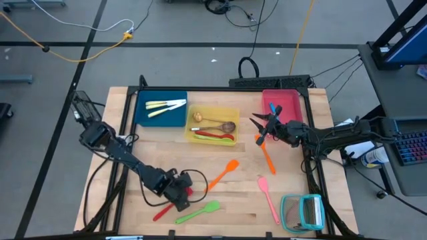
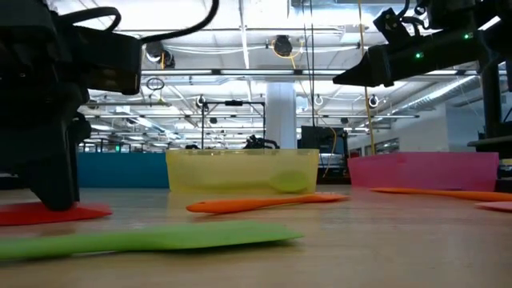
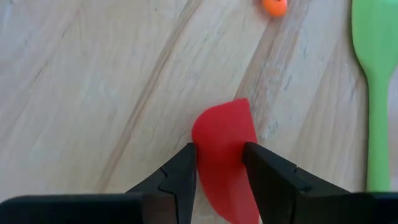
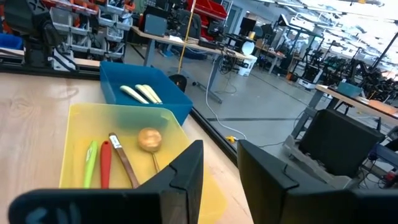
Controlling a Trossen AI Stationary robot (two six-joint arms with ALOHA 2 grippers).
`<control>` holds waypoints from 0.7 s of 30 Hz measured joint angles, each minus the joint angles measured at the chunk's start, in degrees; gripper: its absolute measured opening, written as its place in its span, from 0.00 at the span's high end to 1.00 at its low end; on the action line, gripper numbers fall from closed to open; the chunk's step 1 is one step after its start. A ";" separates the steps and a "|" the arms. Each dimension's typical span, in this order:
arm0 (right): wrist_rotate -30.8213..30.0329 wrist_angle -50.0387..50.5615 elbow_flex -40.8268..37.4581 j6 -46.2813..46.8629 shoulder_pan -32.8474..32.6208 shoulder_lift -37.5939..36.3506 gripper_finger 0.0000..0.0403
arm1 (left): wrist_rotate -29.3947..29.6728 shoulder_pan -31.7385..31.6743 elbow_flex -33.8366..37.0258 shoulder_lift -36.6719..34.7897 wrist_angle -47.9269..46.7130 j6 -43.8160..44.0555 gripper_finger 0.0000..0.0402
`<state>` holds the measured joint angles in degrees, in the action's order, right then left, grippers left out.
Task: Pick & Place Kitchen Items
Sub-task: Put the red spatula into the red bin
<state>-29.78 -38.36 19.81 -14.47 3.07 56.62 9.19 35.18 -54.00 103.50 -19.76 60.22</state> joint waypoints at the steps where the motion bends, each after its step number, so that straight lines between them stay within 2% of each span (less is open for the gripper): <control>1: 0.00 -0.12 0.00 -0.24 0.00 0.00 0.77 | 0.62 0.49 0.01 0.01 -0.14 0.38 0.66; 10: -0.02 -0.40 0.00 -1.39 0.00 0.00 0.77 | 1.14 3.44 0.07 0.21 -2.01 5.30 0.66; 17: 0.00 -0.40 0.00 -1.34 0.00 0.00 0.77 | 3.75 6.28 0.09 0.31 -2.66 7.68 0.66; 21: 0.00 -0.40 0.00 -1.28 0.00 0.00 0.77 | 4.19 5.93 0.08 0.31 -2.70 5.87 0.66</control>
<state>-29.78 -38.76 19.81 -15.75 3.07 56.62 13.39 41.11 -53.91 103.81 -22.46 66.10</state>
